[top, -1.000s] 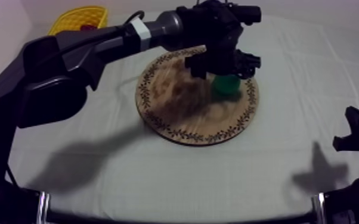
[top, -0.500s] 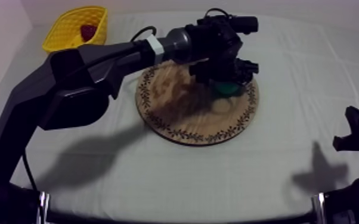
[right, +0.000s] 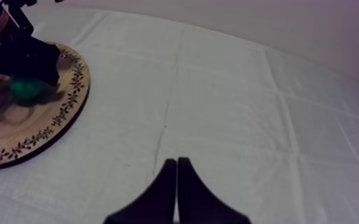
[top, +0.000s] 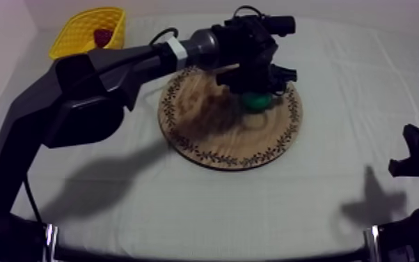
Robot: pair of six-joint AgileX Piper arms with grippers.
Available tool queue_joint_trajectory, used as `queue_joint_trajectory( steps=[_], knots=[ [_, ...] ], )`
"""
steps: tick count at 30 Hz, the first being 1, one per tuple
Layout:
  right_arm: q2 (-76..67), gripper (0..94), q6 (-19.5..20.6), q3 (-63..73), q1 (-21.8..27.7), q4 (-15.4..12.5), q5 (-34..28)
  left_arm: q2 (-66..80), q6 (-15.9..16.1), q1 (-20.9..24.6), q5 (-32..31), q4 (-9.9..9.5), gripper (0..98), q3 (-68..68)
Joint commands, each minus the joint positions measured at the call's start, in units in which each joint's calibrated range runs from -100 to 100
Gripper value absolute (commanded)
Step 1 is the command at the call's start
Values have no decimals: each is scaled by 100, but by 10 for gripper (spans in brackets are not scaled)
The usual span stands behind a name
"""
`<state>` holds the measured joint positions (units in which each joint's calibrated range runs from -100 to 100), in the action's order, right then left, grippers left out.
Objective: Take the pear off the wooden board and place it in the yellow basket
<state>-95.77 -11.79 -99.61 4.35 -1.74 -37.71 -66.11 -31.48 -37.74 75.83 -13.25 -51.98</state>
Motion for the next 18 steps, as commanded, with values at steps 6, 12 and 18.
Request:
queue_joint_trajectory(
  steps=[6, 12, 18],
  knots=[
    [1, 5, 0, -5, 1, 1, -3, 1018, 110, 127, 193, 31, 524, 630],
    [1, 5, 0, -5, 1, 1, -3, 2285, 271, 309, 469, 142, 529, 1866],
    [1, 5, 0, -5, 1, 1, -3, 3771, 445, 619, 536, 217, 523, 3757]
  ],
)
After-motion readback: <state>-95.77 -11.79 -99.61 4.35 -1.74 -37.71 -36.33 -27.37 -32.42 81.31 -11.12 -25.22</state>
